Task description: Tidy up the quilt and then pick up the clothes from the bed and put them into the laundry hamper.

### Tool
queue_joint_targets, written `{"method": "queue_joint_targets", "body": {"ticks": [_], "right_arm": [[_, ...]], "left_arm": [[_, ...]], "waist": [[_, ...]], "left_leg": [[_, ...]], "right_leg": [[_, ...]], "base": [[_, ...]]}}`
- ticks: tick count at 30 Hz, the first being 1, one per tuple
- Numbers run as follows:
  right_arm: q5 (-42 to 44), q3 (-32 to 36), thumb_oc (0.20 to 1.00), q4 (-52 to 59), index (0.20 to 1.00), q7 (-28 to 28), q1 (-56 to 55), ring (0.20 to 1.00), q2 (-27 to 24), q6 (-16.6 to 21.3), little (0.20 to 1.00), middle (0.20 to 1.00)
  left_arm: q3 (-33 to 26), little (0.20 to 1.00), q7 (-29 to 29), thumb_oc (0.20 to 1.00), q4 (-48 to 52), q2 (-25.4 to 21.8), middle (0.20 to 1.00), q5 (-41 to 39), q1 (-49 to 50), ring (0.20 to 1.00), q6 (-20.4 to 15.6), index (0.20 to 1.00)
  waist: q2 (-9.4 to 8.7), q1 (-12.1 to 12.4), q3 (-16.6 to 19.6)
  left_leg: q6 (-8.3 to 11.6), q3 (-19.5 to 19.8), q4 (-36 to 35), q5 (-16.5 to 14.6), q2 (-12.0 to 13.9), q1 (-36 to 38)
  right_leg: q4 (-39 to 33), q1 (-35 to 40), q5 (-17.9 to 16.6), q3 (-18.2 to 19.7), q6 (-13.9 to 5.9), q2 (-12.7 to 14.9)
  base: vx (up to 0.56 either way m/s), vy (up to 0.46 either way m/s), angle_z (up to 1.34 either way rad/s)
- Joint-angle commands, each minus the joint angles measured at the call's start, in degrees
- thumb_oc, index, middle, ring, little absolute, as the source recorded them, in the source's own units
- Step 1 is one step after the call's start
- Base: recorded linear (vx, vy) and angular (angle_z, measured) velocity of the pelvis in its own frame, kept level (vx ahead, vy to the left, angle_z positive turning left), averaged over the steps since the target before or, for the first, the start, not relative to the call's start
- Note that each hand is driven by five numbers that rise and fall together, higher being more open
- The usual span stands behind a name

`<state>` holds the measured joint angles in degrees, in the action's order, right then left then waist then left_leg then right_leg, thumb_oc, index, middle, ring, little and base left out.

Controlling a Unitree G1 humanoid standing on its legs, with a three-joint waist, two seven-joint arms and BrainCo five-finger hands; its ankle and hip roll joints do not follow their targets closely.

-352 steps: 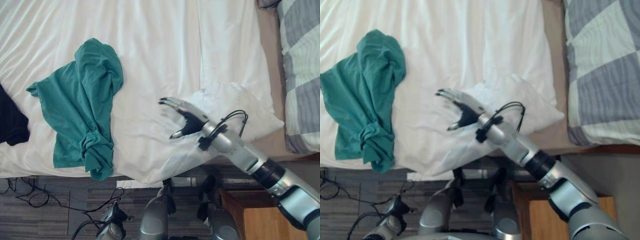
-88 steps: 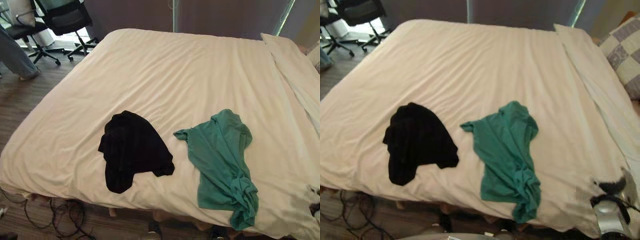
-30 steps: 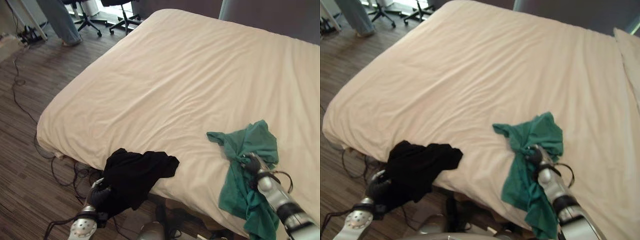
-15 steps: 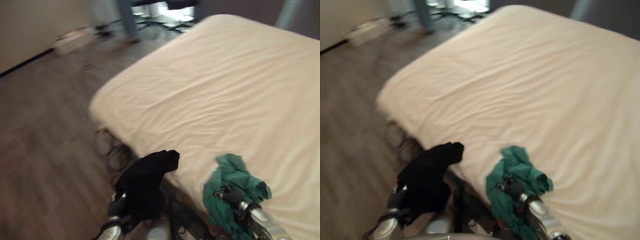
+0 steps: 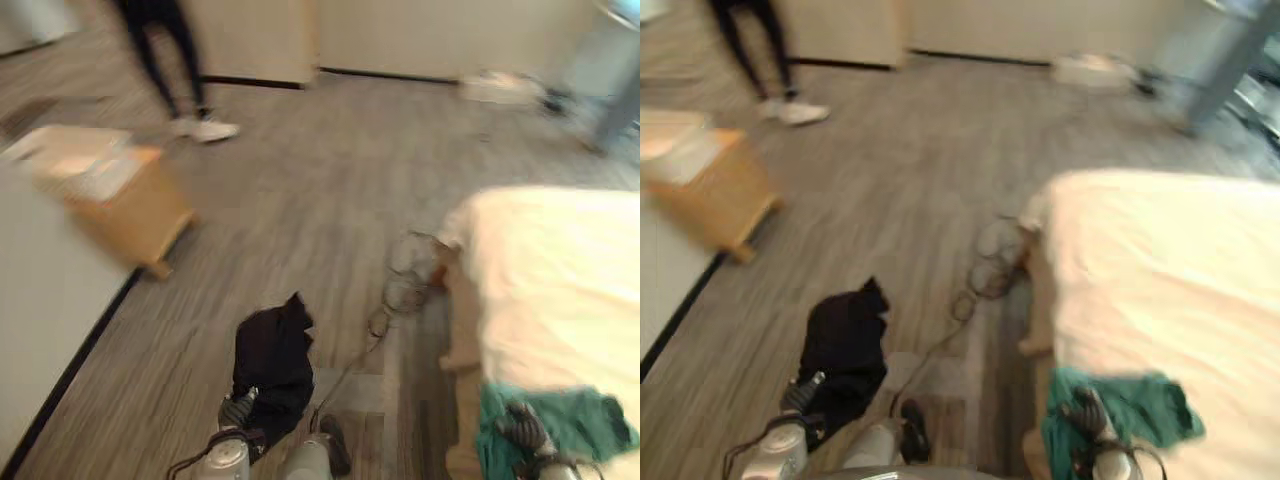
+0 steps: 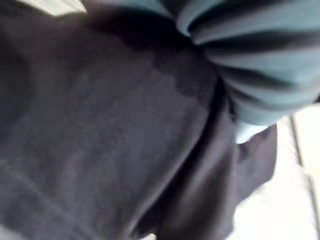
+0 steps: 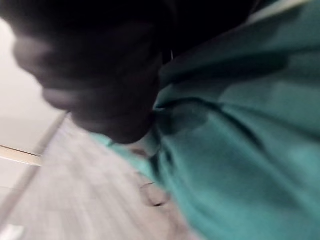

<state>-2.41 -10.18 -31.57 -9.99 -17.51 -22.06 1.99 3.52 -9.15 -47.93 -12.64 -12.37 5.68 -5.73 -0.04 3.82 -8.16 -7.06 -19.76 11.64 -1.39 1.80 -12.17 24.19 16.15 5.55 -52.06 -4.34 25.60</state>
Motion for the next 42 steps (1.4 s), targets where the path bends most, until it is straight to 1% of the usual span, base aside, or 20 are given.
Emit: {"method": "queue_joint_targets", "body": {"ticks": [1,2,3,5,6,8,11,12,16,19,23,26,27,28,30,35,36,37,39,42], "right_arm": [[-0.3,0.6,0.2,-3.4,0.2,-2.6,11.9,0.2,2.6,2.5,0.2,0.2],[0.8,0.3,0.2,-5.2,0.2,-3.1,13.6,0.2,2.7,2.2,0.2,0.2],[2.0,0.7,0.2,-10.1,0.2,-4.6,15.7,0.2,3.0,2.1,0.2,0.2],[3.0,1.1,0.2,-12.7,0.2,-4.6,16.3,0.2,3.3,1.9,0.2,0.2],[3.2,2.3,0.2,-20.6,0.2,-6.6,17.9,0.2,3.3,1.5,0.2,0.2],[4.2,1.8,0.2,-21.4,0.2,-4.0,17.5,0.2,4.0,1.1,0.2,0.2],[5.3,2.0,0.2,-24.0,0.2,-2.5,18.3,0.2,4.4,0.8,0.2,0.2],[2.1,-3.4,0.2,-28.3,0.2,2.2,18.1,0.2,6.2,-0.3,0.2,0.2],[2.6,-3.7,0.2,-24.8,0.2,1.8,17.9,0.2,6.0,0.6,0.2,0.2],[3.1,-4.1,0.2,-22.1,0.2,1.7,18.7,0.2,5.0,1.2,0.2,0.2],[2.8,-4.4,0.2,-19.9,0.2,0.5,19.7,0.2,3.5,1.5,0.2,0.2],[2.7,-4.4,0.2,-18.9,0.2,0.4,20.2,0.2,3.0,0.9,0.2,0.2],[2.7,-4.7,0.2,-19.0,0.2,0.4,20.6,0.2,3.0,0.8,0.2,0.2],[2.0,-5.6,0.2,-19.6,0.2,0.3,21.8,0.2,3.1,1.1,0.2,0.2],[1.4,-6.1,0.2,-20.5,0.2,-0.1,23.2,0.2,3.2,1.3,0.2,0.2],[0.1,-7.0,0.2,-22.7,0.2,-0.6,25.0,0.2,5.4,1.6,0.2,0.2],[0.3,-6.8,0.2,-23.6,0.2,-0.5,25.0,0.2,5.9,1.5,0.2,0.2],[0.2,-6.8,0.2,-24.4,0.2,-0.6,26.4,0.2,7.0,1.4,0.2,0.2],[0.2,-6.6,0.2,-24.4,0.2,-0.7,27.4,0.2,7.1,1.3,0.2,0.2],[0.8,-6.2,0.2,-23.0,0.2,-0.7,28.1,0.2,6.7,1.4,0.2,0.2]], "left_arm": [[0.1,0.2,-2.5,0.2,3.6,-4.1,0.2,1.7,0.9,0.2,-2.0,0.2],[0.1,0.2,-3.3,0.2,3.7,-3.7,0.2,0.7,0.7,0.2,-2.2,0.2],[0.5,0.2,-3.2,0.2,2.3,-3.0,0.2,0.8,-1.1,0.2,-2.1,0.2],[1.0,0.2,-2.8,0.2,1.5,-2.7,0.2,1.1,-1.4,0.2,-1.8,0.2],[0.8,0.2,-3.0,0.2,-9.2,-2.5,0.2,5.1,-3.9,0.2,1.7,0.2],[1.5,0.2,-1.8,0.2,-6.7,-3.1,0.2,5.3,-4.4,0.2,-0.6,0.2],[1.4,0.2,-0.9,0.2,-8.2,-2.3,0.2,4.9,-5.3,0.2,-0.6,0.2],[4.7,0.2,2.0,0.2,-13.0,-0.4,0.2,7.9,-5.7,0.2,0.8,0.2],[5.4,0.2,1.3,0.2,-11.2,-0.8,0.2,9.0,-5.7,0.2,0.7,0.2],[6.2,0.2,0.9,0.2,-10.1,-1.7,0.2,9.3,-6.4,0.2,0.5,0.2],[6.5,0.2,-0.2,0.2,-8.1,-2.5,0.2,8.6,-7.2,0.2,0.4,0.2],[6.5,0.2,-1.1,0.2,-7.7,-2.7,0.2,8.3,-7.5,0.2,0.5,0.2],[6.4,0.2,-1.2,0.2,-7.9,-2.7,0.2,8.5,-7.6,0.2,0.7,0.2],[6.1,0.2,-1.1,0.2,-7.7,-2.8,0.2,9.5,-7.2,0.2,0.8,0.2],[6.1,0.2,-1.2,0.2,-7.8,-3.0,0.2,9.9,-7.3,0.2,0.9,0.2],[5.8,0.2,-1.1,0.2,-9.7,-4.0,0.2,10.4,-8.6,0.2,1.4,0.2],[6.1,0.2,-1.2,0.2,-10.1,-4.4,0.2,10.8,-8.9,0.2,1.6,0.2],[6.6,0.2,-1.7,0.2,-11.4,-5.1,0.2,11.3,-10.4,0.2,1.9,0.2],[7.4,0.2,-2.4,0.2,-11.5,-5.7,0.2,11.9,-11.7,0.2,2.1,0.2],[8.8,0.2,-3.5,0.2,-10.8,-6.2,0.2,12.7,-13.3,0.2,2.0,0.2]], "waist": [[-0.39,2.3,-3.0],[0.13,2.1,-3.7],[0.64,2.1,-4.3],[0.92,2.0,-4.5],[0.47,1.7,-4.4],[0.16,1.7,-4.0],[-0.59,2.0,-2.0],[0.61,3.8,-0.6],[0.78,3.9,-1.5],[0.45,3.6,-3.0],[1.14,5.0,-6.5],[0.55,5.7,-7.7],[0.21,5.9,-7.6],[1.06,7.0,-6.6],[1.16,8.2,-6.4],[-1.87,9.5,-5.8],[-2.56,9.5,-6.1],[-3.74,8.5,-6.9],[-2.64,6.8,-7.8],[-0.73,3.9,-8.4]], "left_leg": [[11.63,4.9,-11.9,-1.3,7.8,9.7],[11.68,5.8,-11.6,-0.9,7.2,9.5],[11.78,8.4,-12.4,-0.5,4.6,9.6],[11.73,9.6,-12.2,-0.9,3.6,10.2],[11.57,10.9,-10.4,-2.4,2.4,9.8],[11.65,11.5,-10.1,-2.7,1.8,10.6],[11.23,10.0,-10.4,-3.8,0.9,11.7],[9.64,14.8,-15.3,-1.2,-1.5,18.9],[10.59,15.0,-13.4,-2.2,-0.3,18.3],[12.45,13.6,-1.9,-4.7,1.1,14.5],[14.4,13.4,17.3,1.4,4.3,6.7],[13.45,11.7,19.0,0.7,4.1,2.7],[13.0,10.7,16.2,-0.2,3.9,1.6],[12.89,6.1,0.6,0.6,4.6,0.0],[13.26,3.1,-8.5,3.4,5.4,-1.7],[10.92,2.8,-9.9,5.4,3.3,-1.3],[10.21,2.7,-9.2,4.9,3.0,-0.5],[8.91,1.6,-8.3,2.6,2.3,1.6],[7.14,1.3,-8.9,2.3,2.7,3.2],[7.04,3.1,-13.1,1.7,2.2,8.2]], "right_leg": [[-6.0,-9.7,-9.5,8.5,-7.27,4.6],[-4.5,-13.9,-4.8,14.8,-5.08,-0.3],[-7.5,-17.5,-0.4,19.5,-6.23,-7.6],[-8.4,-18.3,0.6,20.2,-5.49,-9.6],[-17.6,-16.6,1.4,21.6,-4.27,-12.7],[-19.1,-15.1,1.3,21.9,-4.29,-12.7],[-21.2,-12.2,-0.3,21.0,-4.67,-12.9],[-25.2,-11.0,-4.1,23.2,-4.64,-16.7],[-24.8,-11.0,-2.5,22.9,-3.77,-17.7],[-25.4,-10.6,-1.5,22.8,-2.47,-18.3],[-26.9,-7.7,-0.8,22.4,0.48,-20.0],[-28.3,-6.3,-0.2,22.7,0.61,-20.5],[-28.8,-5.7,0.4,22.6,0.16,-20.6],[-29.2,-3.8,3.4,22.3,-1.92,-22.2],[-29.2,-2.8,5.1,21.4,-2.39,-22.3],[-23.2,-2.2,6.9,23.1,-2.57,-23.4],[-19.3,-3.0,6.7,23.5,-3.36,-23.5],[-8.9,-7.5,3.6,24.5,-7.51,-20.5],[3.0,-15.3,-5.6,25.7,-10.61,-17.2],[5.7,-22.1,-4.1,26.6,-9.22,-16.5]], "base": [[-0.01,0.239,1.36],[0.03,0.254,1.26],[0.08,0.286,1.14],[0.11,0.059,0.94],[0.07,-0.023,1.23],[0.09,0.016,1.3],[0.14,0.026,0.65],[0.05,0.012,-0.16],[0.1,-0.108,-0.03],[0.08,-0.136,0.06],[0.06,-0.104,-0.06],[0.25,-0.067,-0.07],[0.64,0.158,-0.12],[0.67,0.143,-0.08],[0.52,0.174,0.12],[0.44,0.163,-0.12],[0.68,0.309,-0.4],[0.57,0.315,-0.38],[0.43,0.323,-0.12],[0.32,0.195,0.11]]}}
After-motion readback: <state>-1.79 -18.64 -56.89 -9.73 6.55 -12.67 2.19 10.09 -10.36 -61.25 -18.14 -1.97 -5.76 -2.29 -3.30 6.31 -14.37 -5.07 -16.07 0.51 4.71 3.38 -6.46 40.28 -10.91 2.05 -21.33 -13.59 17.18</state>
